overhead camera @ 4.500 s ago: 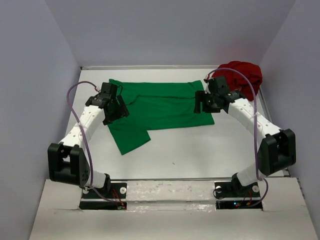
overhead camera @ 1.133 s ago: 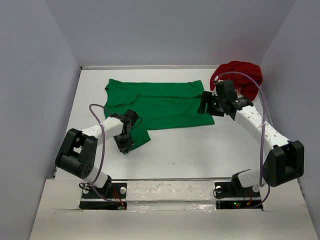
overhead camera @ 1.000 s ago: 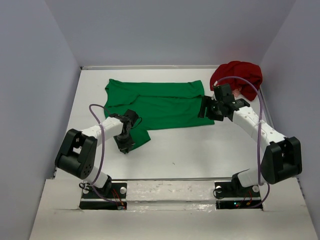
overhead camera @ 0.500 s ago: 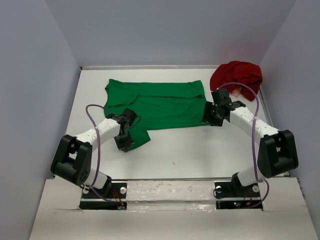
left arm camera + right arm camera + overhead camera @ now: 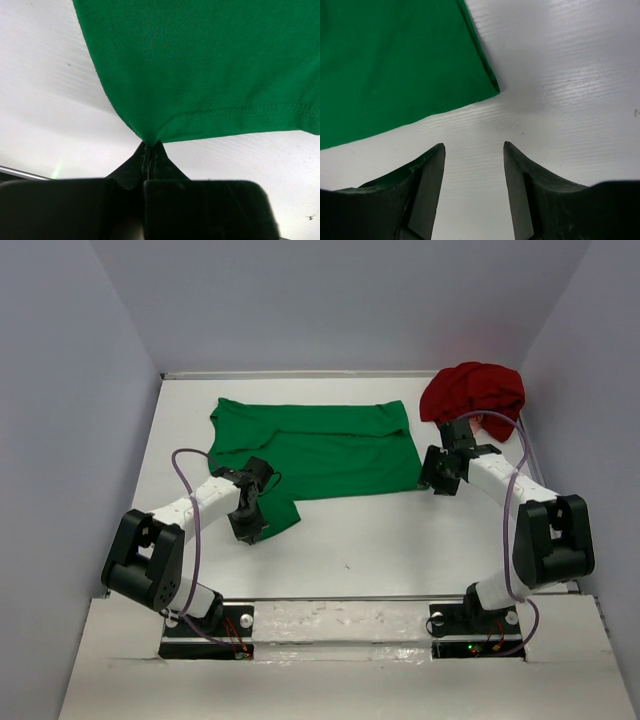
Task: Fold and stack the t-shirts
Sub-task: Fold the tshirt
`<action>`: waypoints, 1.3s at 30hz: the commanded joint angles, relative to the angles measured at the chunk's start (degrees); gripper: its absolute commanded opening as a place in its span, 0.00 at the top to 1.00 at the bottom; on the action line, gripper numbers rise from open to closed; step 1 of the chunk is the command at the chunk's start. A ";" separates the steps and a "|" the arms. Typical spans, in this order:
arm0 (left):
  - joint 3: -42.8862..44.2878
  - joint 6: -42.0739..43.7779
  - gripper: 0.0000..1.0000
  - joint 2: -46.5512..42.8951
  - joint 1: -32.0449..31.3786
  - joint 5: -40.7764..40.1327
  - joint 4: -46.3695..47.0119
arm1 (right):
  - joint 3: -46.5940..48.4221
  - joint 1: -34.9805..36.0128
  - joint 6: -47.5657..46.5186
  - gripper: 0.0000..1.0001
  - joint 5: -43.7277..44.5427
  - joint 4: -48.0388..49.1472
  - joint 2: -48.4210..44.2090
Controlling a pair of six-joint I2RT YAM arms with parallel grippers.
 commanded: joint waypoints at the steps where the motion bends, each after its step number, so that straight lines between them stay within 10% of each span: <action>1: 1.60 0.81 1.00 0.42 0.25 0.10 -0.99 | -0.04 -0.81 -1.38 0.44 -1.06 3.49 1.37; 22: 2.74 1.69 1.00 0.51 0.43 0.90 -0.72 | 4.08 -5.30 -2.96 0.52 -7.82 8.41 12.27; 30: 2.92 1.96 1.00 0.86 0.43 0.81 -0.64 | 6.28 -5.30 -3.76 0.82 -9.50 9.47 15.96; 31: 3.01 2.04 1.00 0.86 0.43 0.90 -0.55 | 6.29 -5.30 -3.76 1.00 -9.23 9.38 15.70; 39: 2.83 2.39 1.00 2.44 0.34 0.90 0.51 | 5.93 -4.60 -5.60 1.00 -6.51 7.63 8.15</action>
